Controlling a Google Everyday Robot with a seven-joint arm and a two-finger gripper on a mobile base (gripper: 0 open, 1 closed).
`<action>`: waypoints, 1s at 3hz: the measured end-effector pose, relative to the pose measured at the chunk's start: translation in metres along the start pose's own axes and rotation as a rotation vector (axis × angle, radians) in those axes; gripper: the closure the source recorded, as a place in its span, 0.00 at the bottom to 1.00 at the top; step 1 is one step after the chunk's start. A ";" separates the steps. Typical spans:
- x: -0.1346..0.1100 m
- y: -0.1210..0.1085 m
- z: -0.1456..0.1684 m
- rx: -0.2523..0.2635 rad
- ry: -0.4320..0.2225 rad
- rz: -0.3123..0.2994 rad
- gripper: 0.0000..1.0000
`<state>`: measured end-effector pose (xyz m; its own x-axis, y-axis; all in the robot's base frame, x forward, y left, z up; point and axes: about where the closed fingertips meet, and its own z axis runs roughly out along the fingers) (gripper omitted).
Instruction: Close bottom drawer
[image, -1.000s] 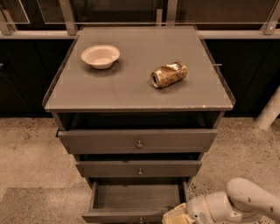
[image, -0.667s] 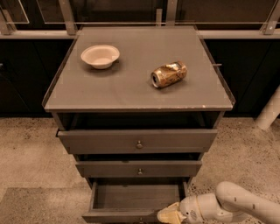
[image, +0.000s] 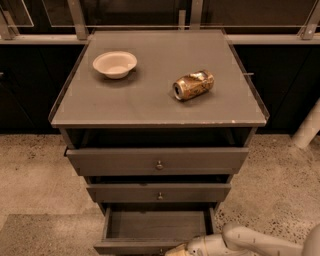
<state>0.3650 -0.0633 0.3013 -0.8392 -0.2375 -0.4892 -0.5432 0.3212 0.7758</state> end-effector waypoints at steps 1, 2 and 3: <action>0.048 -0.033 0.047 -0.061 0.014 0.138 1.00; 0.068 -0.035 0.065 -0.086 0.011 0.173 1.00; 0.061 -0.022 0.065 -0.048 -0.057 0.195 1.00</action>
Offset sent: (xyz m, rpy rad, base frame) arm -0.0189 0.0178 -0.0575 0.0330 0.1213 -0.0116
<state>0.3245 -0.0256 0.2286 -0.9294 -0.1228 -0.3481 -0.3691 0.3113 0.8757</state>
